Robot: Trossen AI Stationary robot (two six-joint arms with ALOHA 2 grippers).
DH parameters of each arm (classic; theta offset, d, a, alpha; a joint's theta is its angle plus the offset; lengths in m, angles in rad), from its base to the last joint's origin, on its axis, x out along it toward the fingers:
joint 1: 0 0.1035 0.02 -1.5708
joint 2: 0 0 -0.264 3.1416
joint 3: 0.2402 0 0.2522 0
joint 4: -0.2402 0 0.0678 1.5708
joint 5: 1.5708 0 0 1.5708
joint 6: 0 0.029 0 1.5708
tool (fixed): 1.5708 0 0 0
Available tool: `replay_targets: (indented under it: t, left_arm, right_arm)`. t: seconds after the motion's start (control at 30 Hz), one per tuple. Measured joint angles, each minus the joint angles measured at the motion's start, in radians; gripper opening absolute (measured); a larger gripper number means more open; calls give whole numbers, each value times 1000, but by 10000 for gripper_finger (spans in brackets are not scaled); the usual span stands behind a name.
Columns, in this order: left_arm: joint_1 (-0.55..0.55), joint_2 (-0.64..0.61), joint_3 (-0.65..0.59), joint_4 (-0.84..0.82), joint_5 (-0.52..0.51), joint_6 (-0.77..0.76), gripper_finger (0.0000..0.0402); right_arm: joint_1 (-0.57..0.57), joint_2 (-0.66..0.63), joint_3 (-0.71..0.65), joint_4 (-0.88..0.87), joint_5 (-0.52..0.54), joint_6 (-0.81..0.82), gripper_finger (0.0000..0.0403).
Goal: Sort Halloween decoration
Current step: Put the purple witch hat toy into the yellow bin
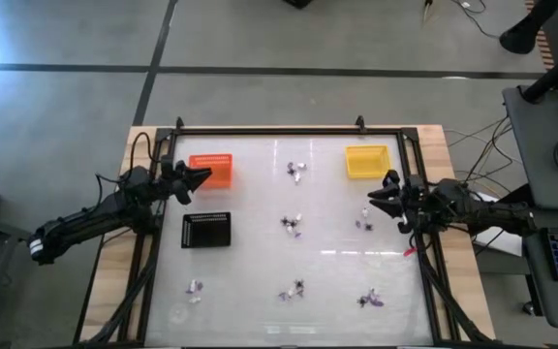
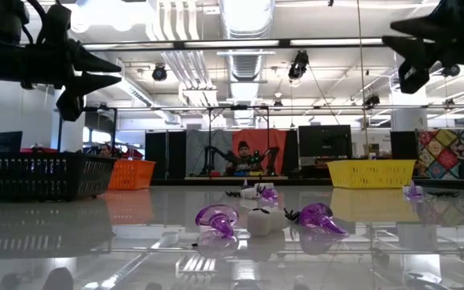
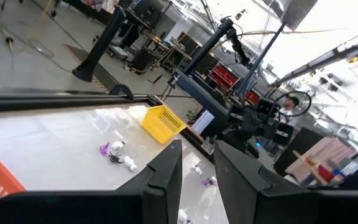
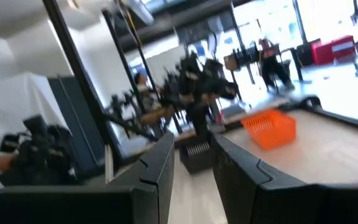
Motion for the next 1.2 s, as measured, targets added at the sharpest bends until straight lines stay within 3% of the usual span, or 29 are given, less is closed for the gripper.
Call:
replay_targets:
  t: [0.27,0.5,0.67,0.77,1.0,1.2]
  left_arm:
    - [0,-1,0,50,-1,-35,77]
    - [0,-1,0,130,-2,-35,77]
    - [0,10,26,100,-3,-34,77]
    - [0,31,110,4,-1,1,77]
    - [0,121,400,-462,2,163,77]
    - [0,173,538,-622,-2,228,77]
  right_arm:
    - [0,0,0,193,173,43,98]
    - [0,7,11,174,208,121,98]
    - [0,32,118,32,224,38,98]
    - [0,81,213,-129,253,-14,98]
    - [0,274,425,-400,287,-78,98]
    - [0,422,567,-591,391,-58,98]
